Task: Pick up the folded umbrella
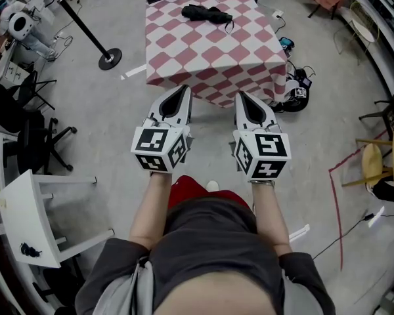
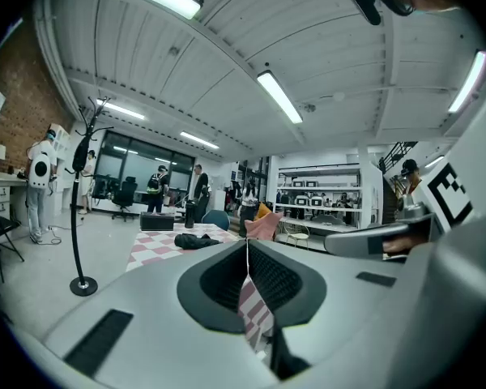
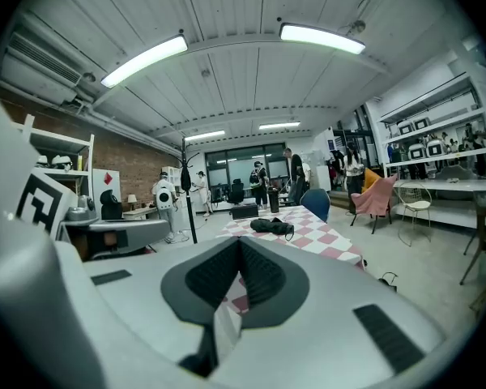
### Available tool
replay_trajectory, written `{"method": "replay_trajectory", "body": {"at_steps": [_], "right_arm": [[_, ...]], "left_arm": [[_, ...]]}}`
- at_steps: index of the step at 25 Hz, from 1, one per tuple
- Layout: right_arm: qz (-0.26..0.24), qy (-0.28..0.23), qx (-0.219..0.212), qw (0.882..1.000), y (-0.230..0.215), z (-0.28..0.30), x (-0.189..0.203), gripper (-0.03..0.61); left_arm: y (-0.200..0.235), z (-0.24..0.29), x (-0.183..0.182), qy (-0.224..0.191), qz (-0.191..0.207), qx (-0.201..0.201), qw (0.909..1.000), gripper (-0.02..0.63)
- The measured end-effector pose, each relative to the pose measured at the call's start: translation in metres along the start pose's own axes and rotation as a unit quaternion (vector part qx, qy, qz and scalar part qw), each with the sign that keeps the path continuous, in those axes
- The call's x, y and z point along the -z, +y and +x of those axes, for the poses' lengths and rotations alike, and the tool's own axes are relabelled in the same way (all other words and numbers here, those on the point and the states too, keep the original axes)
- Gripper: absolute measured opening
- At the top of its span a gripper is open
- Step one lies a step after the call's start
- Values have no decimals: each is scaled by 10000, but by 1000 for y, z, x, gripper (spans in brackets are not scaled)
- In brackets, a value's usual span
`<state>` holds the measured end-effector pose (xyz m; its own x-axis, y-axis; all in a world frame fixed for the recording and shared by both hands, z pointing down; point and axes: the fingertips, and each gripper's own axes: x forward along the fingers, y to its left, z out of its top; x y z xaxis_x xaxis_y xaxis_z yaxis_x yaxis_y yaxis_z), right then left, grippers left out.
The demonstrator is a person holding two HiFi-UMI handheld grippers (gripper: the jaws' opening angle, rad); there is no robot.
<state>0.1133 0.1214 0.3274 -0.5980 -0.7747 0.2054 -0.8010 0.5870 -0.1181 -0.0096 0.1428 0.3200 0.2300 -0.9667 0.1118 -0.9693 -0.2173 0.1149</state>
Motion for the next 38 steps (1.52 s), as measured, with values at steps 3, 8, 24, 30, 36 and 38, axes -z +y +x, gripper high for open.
{"method": "replay_trajectory", "body": {"at_steps": [3, 8, 24, 30, 36, 38], "right_arm": [[23, -14, -28, 10000, -2, 0, -2, 18], [39, -50, -10, 10000, -9, 7, -7, 18], [11, 44, 166, 9999, -42, 46, -13, 18], [10, 163, 223, 9996, -53, 73, -12, 18], [10, 236, 270, 9994, -62, 111, -16, 18], [1, 254, 285, 9993, -65, 127, -20, 18]], "left_arm": [[0, 2, -2, 25, 28, -30, 10000, 14], [7, 11, -7, 6, 54, -108, 9999, 15], [33, 64, -8, 26, -139, -65, 9999, 15], [44, 97, -7, 92, -71, 33, 9999, 15], [68, 132, -5, 216, -10, 85, 9997, 15], [77, 146, -7, 240, -2, 101, 9997, 15]]}}
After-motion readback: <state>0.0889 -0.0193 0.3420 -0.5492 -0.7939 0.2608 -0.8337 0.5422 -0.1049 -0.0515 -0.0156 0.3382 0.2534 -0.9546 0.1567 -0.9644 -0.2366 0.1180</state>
